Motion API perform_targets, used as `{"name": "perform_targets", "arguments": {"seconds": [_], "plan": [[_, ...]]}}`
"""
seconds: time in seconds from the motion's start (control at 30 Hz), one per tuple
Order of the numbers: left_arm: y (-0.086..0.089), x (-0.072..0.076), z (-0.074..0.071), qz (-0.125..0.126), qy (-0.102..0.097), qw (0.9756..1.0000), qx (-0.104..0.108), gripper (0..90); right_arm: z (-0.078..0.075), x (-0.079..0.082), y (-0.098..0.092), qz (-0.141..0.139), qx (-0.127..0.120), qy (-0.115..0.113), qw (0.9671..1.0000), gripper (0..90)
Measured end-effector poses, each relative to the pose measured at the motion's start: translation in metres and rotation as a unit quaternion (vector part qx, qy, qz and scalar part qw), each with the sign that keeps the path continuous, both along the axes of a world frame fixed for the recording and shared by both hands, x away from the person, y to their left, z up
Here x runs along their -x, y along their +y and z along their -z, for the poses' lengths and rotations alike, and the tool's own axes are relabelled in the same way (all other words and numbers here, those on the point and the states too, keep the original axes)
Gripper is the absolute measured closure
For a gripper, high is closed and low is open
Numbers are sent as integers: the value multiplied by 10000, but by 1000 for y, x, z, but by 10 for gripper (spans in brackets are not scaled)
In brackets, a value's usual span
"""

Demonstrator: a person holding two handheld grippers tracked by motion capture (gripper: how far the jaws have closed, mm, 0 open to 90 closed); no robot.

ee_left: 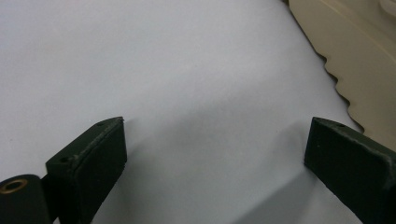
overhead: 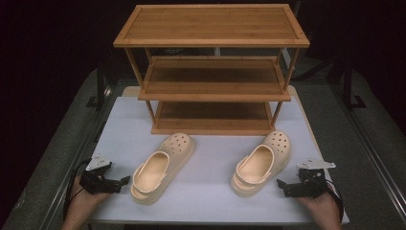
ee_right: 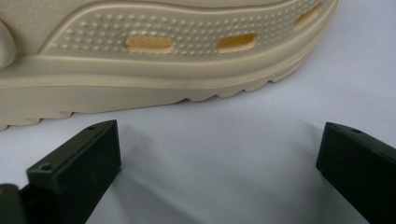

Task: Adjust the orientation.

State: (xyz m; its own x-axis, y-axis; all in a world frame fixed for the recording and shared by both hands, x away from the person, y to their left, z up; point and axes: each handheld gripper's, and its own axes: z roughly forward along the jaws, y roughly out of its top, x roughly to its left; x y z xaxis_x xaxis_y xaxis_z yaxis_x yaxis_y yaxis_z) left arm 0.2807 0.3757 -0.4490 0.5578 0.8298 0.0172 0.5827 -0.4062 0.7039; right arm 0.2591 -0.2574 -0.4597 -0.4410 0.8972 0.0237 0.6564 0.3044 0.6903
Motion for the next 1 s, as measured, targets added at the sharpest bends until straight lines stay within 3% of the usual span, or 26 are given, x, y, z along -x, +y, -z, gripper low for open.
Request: {"name": "perform_targets", "arguments": {"seconds": [0.2, 0.27, 0.5, 0.83, 1.0], "plan": [[0, -1, 0, 8, 14, 10000, -1, 47, -1, 0, -1, 16, -47, 24, 10000, 4], [0, -1, 0, 10, 12, 10000, -7, 47, -5, 3, -3, -4, -86, 34, 10000, 133], [0, -1, 0, 2, 21, 10000, 7, 47, -21, 11, -10, -12, -496, 8, 9988, 219], [0, 0, 0, 4, 10, 10000, 1, 47, -60, 11, 3, -273, -864, -326, 9953, 294], [0, 0, 0, 0, 17, 10000, 10, 47, -80, -1, 13, -514, -988, -529, 9924, 408]]}}
